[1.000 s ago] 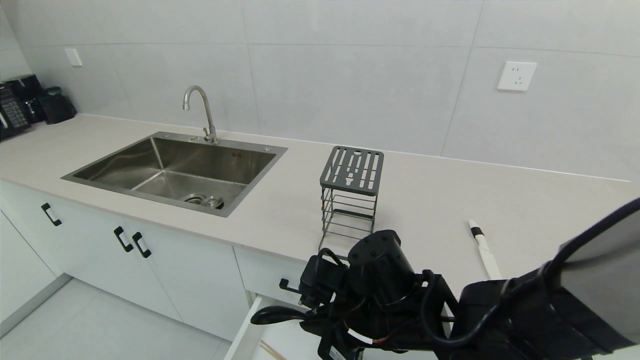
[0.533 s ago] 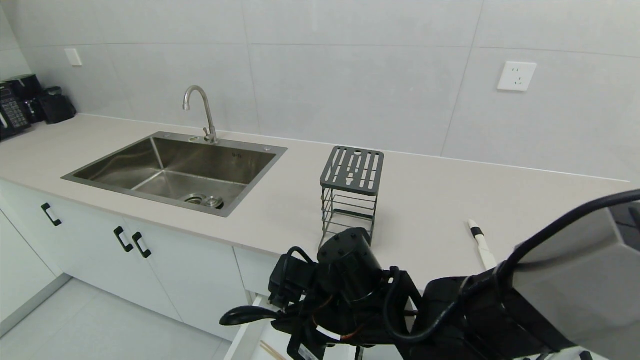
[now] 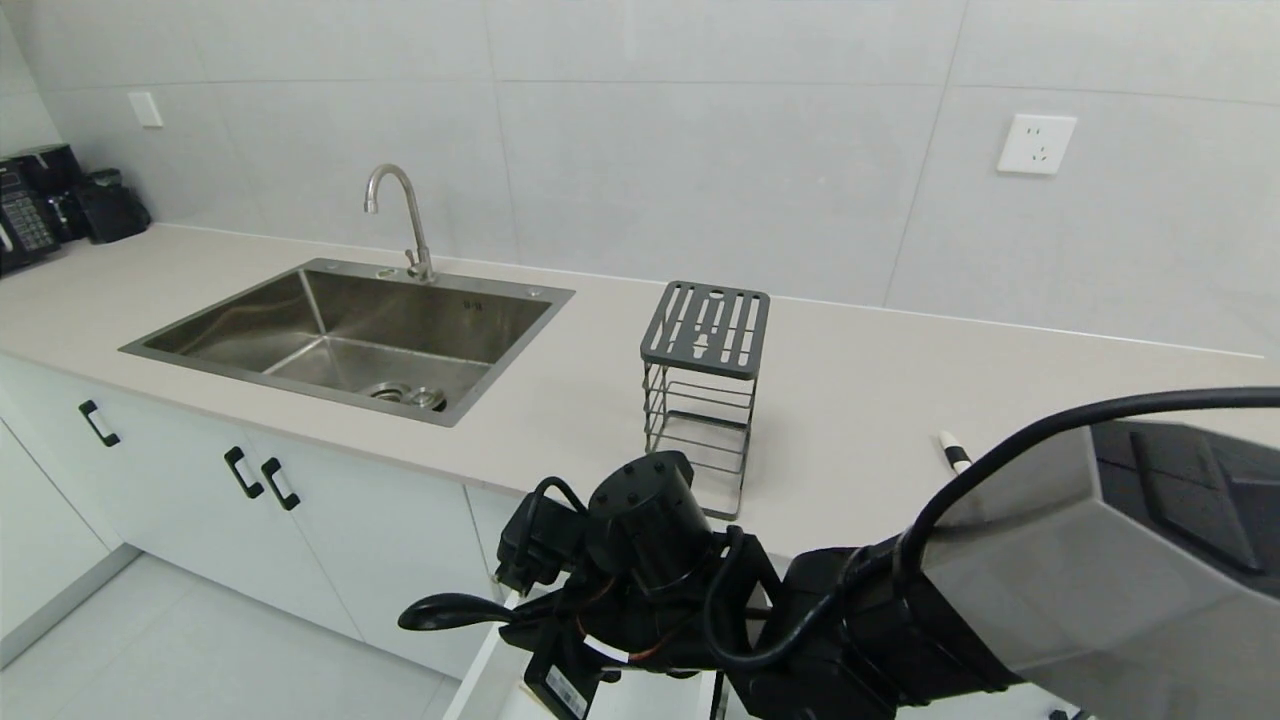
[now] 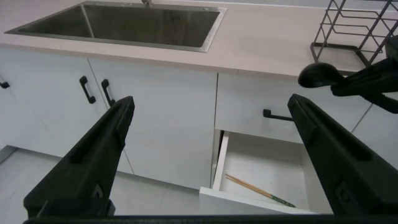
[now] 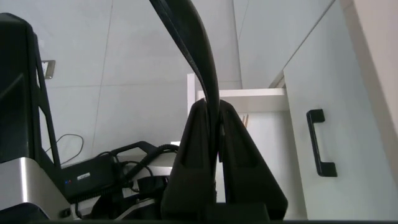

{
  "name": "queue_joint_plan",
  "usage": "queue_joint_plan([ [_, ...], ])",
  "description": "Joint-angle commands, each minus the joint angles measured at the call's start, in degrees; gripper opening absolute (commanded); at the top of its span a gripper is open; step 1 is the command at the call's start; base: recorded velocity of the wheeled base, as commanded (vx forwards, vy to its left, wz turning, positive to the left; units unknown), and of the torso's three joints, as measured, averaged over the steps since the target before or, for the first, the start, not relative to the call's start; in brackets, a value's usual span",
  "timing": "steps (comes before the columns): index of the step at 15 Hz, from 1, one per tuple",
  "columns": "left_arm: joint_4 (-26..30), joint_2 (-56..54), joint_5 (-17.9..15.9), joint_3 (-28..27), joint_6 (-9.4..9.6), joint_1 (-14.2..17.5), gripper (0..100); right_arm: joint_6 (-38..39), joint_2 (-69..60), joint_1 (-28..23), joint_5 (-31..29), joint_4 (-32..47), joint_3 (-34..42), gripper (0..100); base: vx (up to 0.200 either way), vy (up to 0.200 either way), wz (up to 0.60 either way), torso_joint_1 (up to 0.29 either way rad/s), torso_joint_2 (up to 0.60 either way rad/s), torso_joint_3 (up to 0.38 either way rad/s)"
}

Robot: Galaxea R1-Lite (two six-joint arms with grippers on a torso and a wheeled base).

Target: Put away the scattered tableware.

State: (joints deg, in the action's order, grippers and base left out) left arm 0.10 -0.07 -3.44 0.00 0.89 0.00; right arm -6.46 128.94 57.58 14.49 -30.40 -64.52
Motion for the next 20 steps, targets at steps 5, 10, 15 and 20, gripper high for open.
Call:
queue_joint_plan([
  [5, -0.01, 0.07, 0.01, 0.00, -0.01, 0.00, 100, 1.45, 0.70, -0.01, 0.01, -0.89, -0.25, 0, 0.000, 0.000, 0.00, -0.232, 0.46, 0.222],
  [10, -0.01, 0.07, 0.01, 0.00, -0.01, 0.00, 100, 1.89, 1.31, -0.18, 0.01, -0.89, -0.34, 0, 0.000, 0.000, 0.00, -0.157, 0.31, 0.155],
  [15, -0.01, 0.07, 0.01, 0.00, -0.01, 0.00, 100, 1.89, 1.67, -0.18, 0.01, -0.97, -0.43, 0, 0.000, 0.000, 0.00, -0.254, 0.50, 0.236],
  [20, -0.01, 0.07, 0.01, 0.00, -0.01, 0.00, 100, 1.89, 2.54, -0.27, 0.01, -0.97, -0.60, 0, 0.000, 0.000, 0.00, -0.258, 0.50, 0.232],
])
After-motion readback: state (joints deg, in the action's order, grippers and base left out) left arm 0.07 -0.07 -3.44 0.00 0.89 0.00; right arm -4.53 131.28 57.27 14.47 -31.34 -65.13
